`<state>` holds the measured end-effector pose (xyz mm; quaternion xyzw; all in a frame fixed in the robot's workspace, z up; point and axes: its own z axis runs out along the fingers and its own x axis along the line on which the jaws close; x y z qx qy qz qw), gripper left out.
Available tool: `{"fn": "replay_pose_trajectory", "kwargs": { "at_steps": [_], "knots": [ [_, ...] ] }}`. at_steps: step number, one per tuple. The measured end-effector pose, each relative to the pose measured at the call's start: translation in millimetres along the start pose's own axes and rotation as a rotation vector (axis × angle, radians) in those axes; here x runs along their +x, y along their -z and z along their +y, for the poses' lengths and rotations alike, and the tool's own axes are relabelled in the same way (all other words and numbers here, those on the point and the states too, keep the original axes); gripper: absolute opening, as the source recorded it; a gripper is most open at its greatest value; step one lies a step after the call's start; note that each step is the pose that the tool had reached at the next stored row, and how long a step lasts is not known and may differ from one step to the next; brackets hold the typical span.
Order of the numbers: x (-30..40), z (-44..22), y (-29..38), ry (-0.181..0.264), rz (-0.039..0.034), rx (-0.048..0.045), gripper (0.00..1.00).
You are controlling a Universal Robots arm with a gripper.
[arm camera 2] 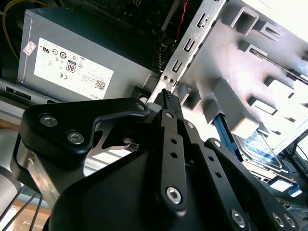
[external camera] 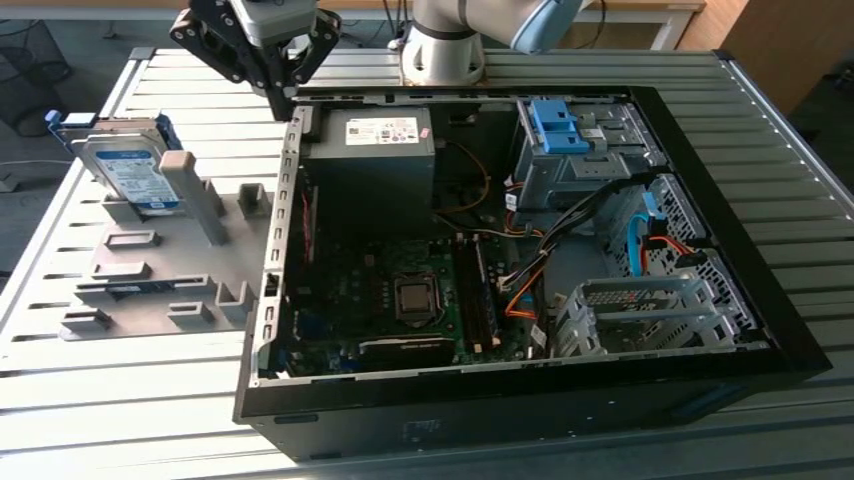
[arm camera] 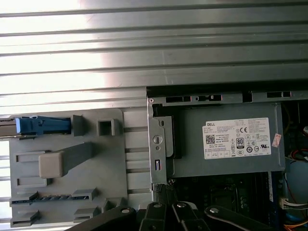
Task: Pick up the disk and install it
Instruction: 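Reach for the disk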
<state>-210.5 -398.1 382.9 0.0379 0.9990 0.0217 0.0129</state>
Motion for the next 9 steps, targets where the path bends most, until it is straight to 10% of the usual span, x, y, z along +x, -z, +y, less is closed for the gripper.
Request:
{"fn": "replay_pose_trajectory", "kwargs": {
  "at_steps": [9],
  "knots": [
    [0.1, 0.0, -0.1, 0.0, -0.0001, -0.0001, 0.11]
  ]
}}
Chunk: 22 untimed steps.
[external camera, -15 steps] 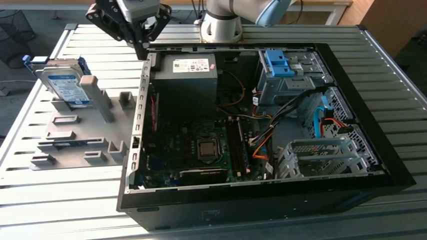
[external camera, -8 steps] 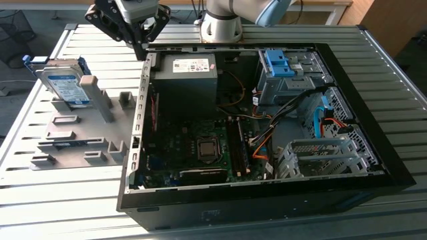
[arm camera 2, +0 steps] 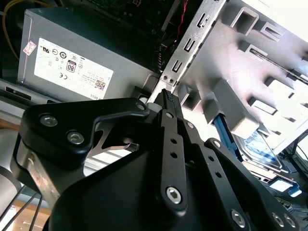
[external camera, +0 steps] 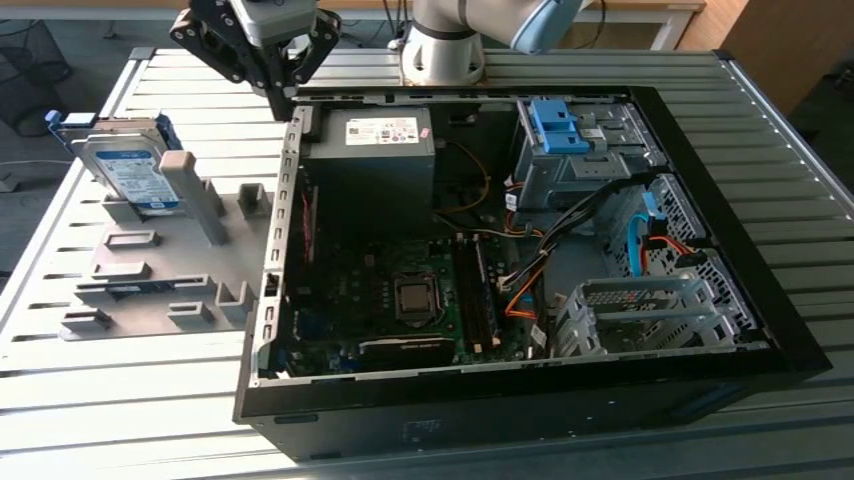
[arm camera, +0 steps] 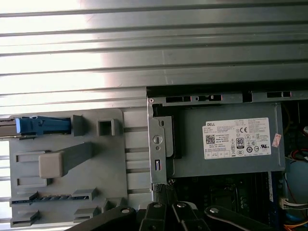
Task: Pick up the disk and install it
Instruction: 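Reach for the disk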
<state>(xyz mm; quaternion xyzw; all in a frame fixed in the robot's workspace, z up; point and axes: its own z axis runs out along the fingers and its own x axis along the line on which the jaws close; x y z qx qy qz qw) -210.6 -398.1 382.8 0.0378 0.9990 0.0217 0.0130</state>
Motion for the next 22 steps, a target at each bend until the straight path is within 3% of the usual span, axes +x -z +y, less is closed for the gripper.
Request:
{"fn": "replay_pose_trajectory", "kwargs": {
  "at_steps": [5, 8, 12, 22],
  "knots": [
    [2.0, 7.3, -0.3, 0.0, 0.0, 0.0008, 0.11],
    [8.4, 11.6, -0.4, 0.0, -0.0001, 0.0008, 0.11],
    [15.3, 12.2, -0.4, 0.0, 0.0, 0.0009, 0.11],
    [17.8, 12.1, -0.4, 0.0, 0.0, 0.0009, 0.11]
  ]
}}
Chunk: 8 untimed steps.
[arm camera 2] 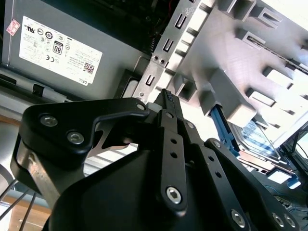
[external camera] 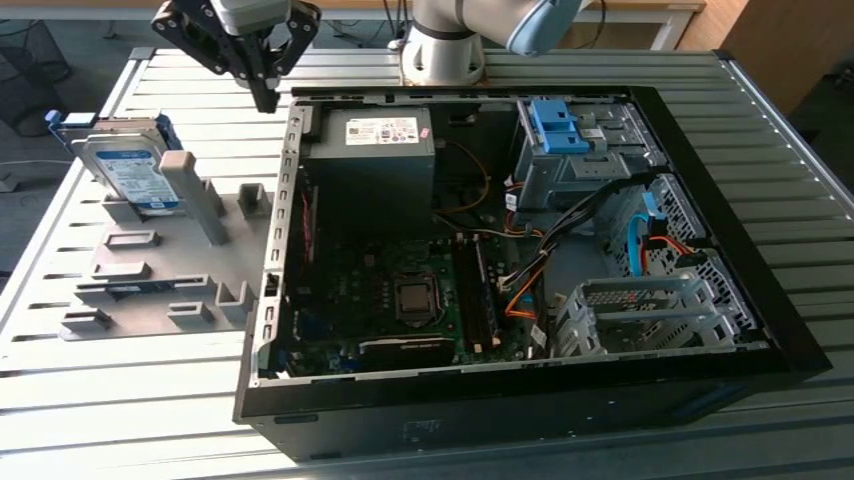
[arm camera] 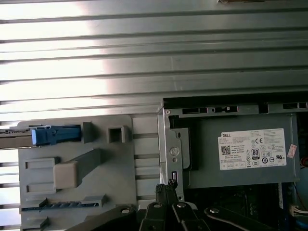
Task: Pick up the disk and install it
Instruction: 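Reach for the disk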
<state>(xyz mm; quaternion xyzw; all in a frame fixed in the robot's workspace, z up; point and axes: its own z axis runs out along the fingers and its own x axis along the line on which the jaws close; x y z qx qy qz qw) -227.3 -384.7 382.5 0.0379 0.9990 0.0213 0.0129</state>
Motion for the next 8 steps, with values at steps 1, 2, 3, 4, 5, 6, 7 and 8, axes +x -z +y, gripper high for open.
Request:
{"fn": "replay_pose_trajectory", "kwargs": {
  "at_steps": [1, 2, 3, 4, 5, 6, 7, 8],
  "knots": [
    [0.4, 0.0, 0.0, 0.0, -0.0001, 0.0, 0.11],
    [0.9, -0.1, 0.0, 0.0, -0.0001, 0.0, 0.11],
    [1.3, -0.1, 0.0, 0.0, 0.0, 0.0, 0.11],
    [1.5, -0.1, 0.0, 0.0, 0.0, 0.0, 0.11],
    [3.6, -0.3, -0.1, 0.0, 0.0, 0.0001, 0.11],
    [5.1, -0.4, -0.4, 0.0, -0.0001, 0.0, 0.11],
    [5.2, -0.4, -0.4, 0.0, -0.0001, 0.0, 0.11],
    [5.3, -0.4, -0.4, 0.0, 0.0, 0.0, 0.11]
  ]
}}
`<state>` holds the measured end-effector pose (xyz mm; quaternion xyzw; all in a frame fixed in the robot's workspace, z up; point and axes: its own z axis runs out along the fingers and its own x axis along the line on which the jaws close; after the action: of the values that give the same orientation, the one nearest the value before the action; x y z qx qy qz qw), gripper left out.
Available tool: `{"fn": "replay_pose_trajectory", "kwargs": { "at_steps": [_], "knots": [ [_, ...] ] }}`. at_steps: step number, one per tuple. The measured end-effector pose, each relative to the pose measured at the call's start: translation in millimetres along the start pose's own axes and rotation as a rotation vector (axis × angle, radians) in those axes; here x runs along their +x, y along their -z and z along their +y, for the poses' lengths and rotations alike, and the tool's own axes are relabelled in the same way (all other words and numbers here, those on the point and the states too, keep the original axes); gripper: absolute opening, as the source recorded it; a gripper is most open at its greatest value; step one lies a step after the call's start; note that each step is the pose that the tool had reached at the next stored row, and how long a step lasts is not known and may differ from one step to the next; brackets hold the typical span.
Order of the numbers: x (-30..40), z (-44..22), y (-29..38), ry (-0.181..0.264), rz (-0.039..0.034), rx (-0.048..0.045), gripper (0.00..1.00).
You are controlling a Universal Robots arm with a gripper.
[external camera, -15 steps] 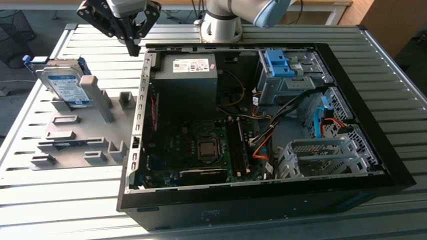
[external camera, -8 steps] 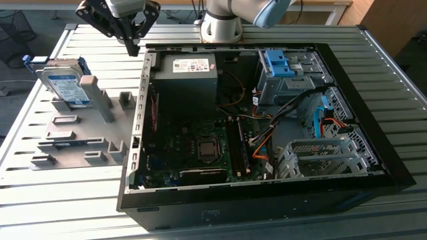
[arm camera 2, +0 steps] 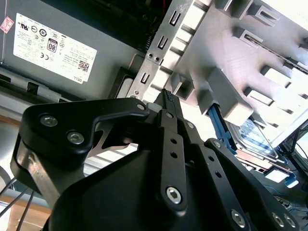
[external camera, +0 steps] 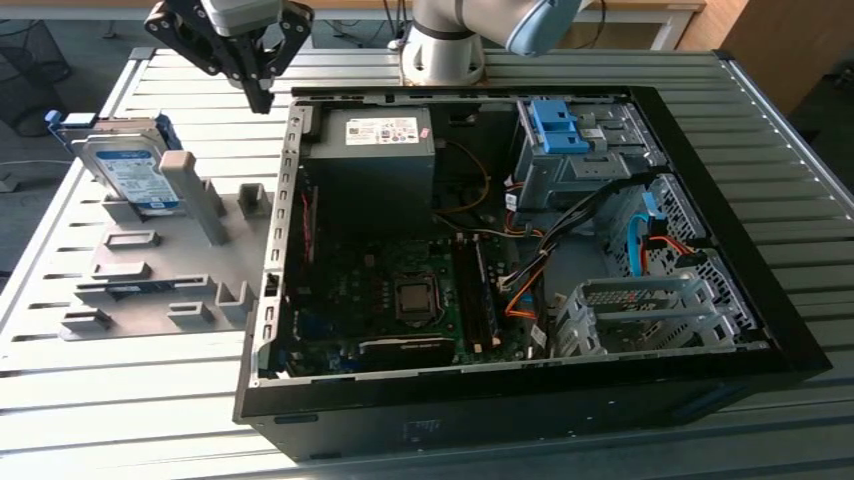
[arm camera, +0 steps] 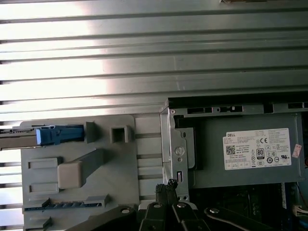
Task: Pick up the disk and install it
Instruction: 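Reach for the disk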
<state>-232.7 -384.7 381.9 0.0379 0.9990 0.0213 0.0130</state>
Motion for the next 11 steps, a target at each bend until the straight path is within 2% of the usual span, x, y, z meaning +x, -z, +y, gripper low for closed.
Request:
{"fn": "replay_pose_trajectory", "kwargs": {
  "at_steps": [11],
  "knots": [
    [4.9, 0.5, -0.8, 0.0, 0.0, 0.0, 0.11]
  ]
}}
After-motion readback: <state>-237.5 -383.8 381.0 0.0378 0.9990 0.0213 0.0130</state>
